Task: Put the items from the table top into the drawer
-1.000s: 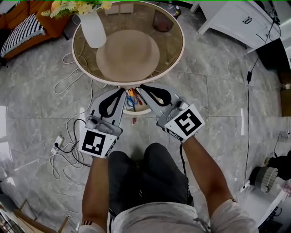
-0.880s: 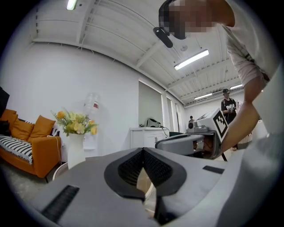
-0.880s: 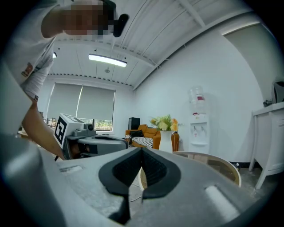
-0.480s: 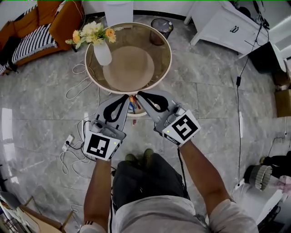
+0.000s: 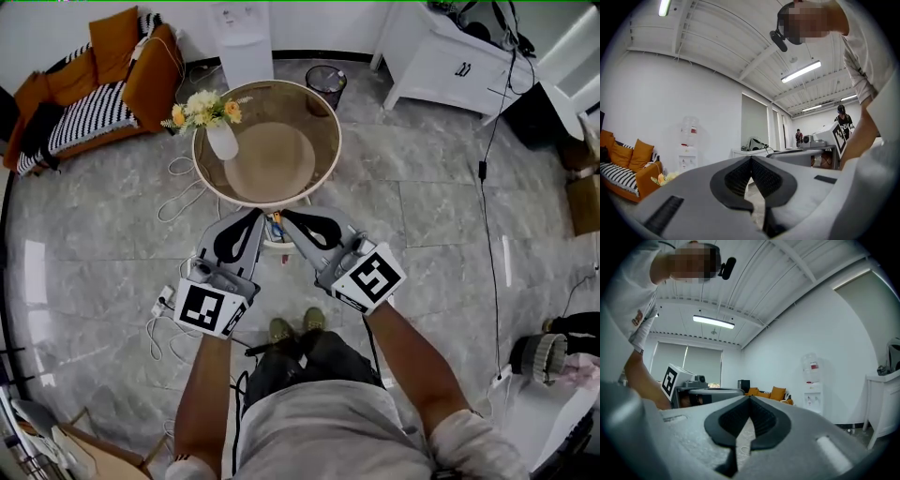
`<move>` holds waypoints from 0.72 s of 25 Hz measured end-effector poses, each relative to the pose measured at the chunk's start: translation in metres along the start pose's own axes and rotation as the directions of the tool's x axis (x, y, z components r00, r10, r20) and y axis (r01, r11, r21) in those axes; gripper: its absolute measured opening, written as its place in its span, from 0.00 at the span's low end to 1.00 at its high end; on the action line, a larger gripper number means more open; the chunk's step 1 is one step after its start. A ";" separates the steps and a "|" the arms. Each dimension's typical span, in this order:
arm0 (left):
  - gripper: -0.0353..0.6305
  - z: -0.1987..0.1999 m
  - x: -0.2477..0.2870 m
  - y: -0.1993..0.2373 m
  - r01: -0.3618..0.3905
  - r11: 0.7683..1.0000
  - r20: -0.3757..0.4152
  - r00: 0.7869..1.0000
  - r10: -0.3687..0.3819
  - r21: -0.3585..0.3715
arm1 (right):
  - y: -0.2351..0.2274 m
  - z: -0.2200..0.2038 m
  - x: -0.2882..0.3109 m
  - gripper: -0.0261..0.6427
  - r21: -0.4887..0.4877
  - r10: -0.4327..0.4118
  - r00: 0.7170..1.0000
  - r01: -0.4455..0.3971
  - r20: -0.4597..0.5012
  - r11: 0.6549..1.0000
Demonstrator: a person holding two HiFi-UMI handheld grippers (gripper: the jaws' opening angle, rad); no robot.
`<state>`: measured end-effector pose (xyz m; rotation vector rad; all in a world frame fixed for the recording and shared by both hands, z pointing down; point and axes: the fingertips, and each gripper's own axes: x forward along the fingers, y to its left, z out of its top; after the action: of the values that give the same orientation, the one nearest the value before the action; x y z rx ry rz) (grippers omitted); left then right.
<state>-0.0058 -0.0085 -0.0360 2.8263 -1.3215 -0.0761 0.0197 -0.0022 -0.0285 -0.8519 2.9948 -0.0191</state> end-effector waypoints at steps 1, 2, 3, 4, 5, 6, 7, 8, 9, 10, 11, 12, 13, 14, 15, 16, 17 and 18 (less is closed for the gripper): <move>0.05 0.007 0.000 -0.004 0.003 1.000 0.000 1.000 -0.003 0.000 | 0.002 0.006 -0.004 0.04 0.000 0.001 1.000 -0.001 0.001 1.000; 0.05 0.013 0.001 -0.008 0.008 1.000 0.000 1.000 -0.008 0.000 | 0.004 0.010 -0.008 0.04 -0.002 0.001 1.000 -0.001 0.001 1.000; 0.05 0.018 0.002 -0.012 0.014 1.000 -0.001 1.000 -0.014 0.000 | 0.006 0.014 -0.012 0.04 -0.004 0.001 1.000 -0.001 0.000 1.000; 0.05 0.023 0.002 -0.017 0.020 1.000 -0.001 1.000 -0.020 0.000 | 0.007 0.017 -0.017 0.04 -0.006 0.000 1.000 0.000 -0.001 1.000; 0.05 0.026 0.001 -0.023 0.027 1.000 -0.001 1.000 -0.027 0.002 | 0.009 0.020 -0.021 0.04 -0.007 -0.003 1.000 0.003 0.000 1.000; 0.05 0.029 0.000 -0.028 0.034 0.999 0.000 0.999 -0.034 0.004 | 0.010 0.023 -0.024 0.04 -0.007 -0.007 1.000 0.007 0.005 1.000; 0.05 0.032 -0.002 -0.033 0.041 0.999 0.001 0.999 -0.041 0.007 | 0.011 0.027 -0.028 0.04 -0.008 -0.012 1.000 0.012 0.011 1.000; 0.05 0.034 -0.004 -0.038 0.048 0.999 0.001 0.999 -0.048 0.008 | 0.011 0.030 -0.031 0.04 -0.008 -0.017 1.000 0.017 0.018 1.000; 0.05 0.035 -0.006 -0.043 0.053 0.999 0.001 0.999 -0.053 0.007 | 0.012 0.034 -0.033 0.04 -0.007 -0.023 0.999 0.023 0.024 1.000; 0.05 0.037 -0.009 -0.047 0.057 0.998 0.002 0.998 -0.057 0.005 | 0.013 0.036 -0.036 0.04 -0.007 -0.028 0.999 0.028 0.029 1.000; 0.05 0.038 -0.011 -0.050 0.060 0.998 0.005 0.998 -0.060 0.005 | 0.014 0.039 -0.037 0.04 -0.007 -0.033 0.999 0.033 0.033 0.999; 0.05 0.038 -0.013 -0.052 0.062 0.998 0.008 0.998 -0.062 0.005 | 0.015 0.040 -0.038 0.04 -0.007 -0.036 0.999 0.036 0.034 0.999; 0.05 0.038 -0.015 -0.054 0.061 0.998 0.011 0.998 -0.061 0.004 | 0.018 0.042 -0.039 0.04 -0.006 -0.038 0.999 0.038 0.033 0.999; 0.05 0.038 -0.018 -0.055 0.060 0.998 0.013 0.998 -0.060 0.001 | 0.021 0.043 -0.041 0.04 -0.007 -0.039 0.999 0.039 0.031 0.999; 0.05 0.038 -0.020 -0.057 0.057 0.998 0.014 0.998 -0.057 -0.003 | 0.024 0.042 -0.043 0.04 -0.010 -0.039 0.999 0.040 0.029 0.999; 0.05 0.038 -0.023 -0.058 0.054 0.999 0.014 0.998 -0.054 -0.007 | 0.027 0.042 -0.045 0.04 -0.015 -0.040 0.999 0.040 0.026 0.999; 0.05 0.039 -0.025 -0.060 0.052 0.999 0.014 0.999 -0.052 -0.009 | 0.031 0.041 -0.047 0.04 -0.018 -0.039 0.999 0.040 0.024 0.999; 0.05 0.040 -0.027 -0.061 0.052 0.999 0.014 0.999 -0.052 -0.009 | 0.034 0.042 -0.048 0.04 -0.021 -0.039 0.999 0.039 0.020 0.999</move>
<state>0.0215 0.0509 -0.0771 2.8574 -1.2467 -0.1029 0.0443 0.0517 -0.0695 -0.9070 2.9649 0.0203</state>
